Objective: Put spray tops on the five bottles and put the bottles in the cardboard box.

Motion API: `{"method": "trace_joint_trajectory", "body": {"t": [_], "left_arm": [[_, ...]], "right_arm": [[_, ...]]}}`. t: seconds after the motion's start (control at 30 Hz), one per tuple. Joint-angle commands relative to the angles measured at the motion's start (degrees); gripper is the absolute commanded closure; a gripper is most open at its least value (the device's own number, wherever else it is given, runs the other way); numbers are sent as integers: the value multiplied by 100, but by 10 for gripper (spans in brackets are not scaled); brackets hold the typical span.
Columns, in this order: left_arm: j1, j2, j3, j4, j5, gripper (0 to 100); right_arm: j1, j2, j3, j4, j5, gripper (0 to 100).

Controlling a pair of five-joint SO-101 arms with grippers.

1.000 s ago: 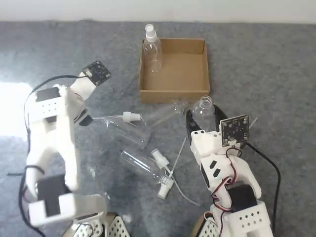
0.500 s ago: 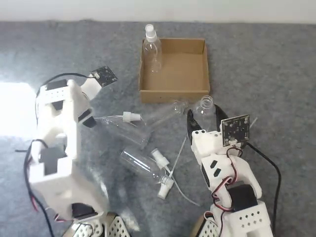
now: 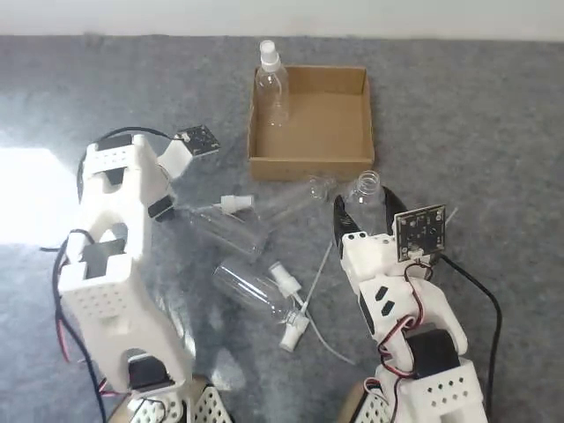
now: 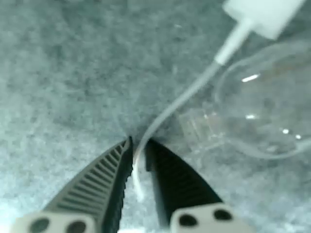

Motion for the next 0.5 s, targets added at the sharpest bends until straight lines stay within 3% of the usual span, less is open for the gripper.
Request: {"method": "trace_joint_trajectory", "body": {"t": [0.0,0.23,0.47], "left_arm": [[-53,-44,-532,431,0,991],[-176,-44,-1182,1530,9,991],[-818,-44,-1798,2180,0,991]], "right_arm": [[57,-145,-70,-75,18,894],[57,-145,-70,-75,18,894],[48,-145,-70,-75,18,894]]}}
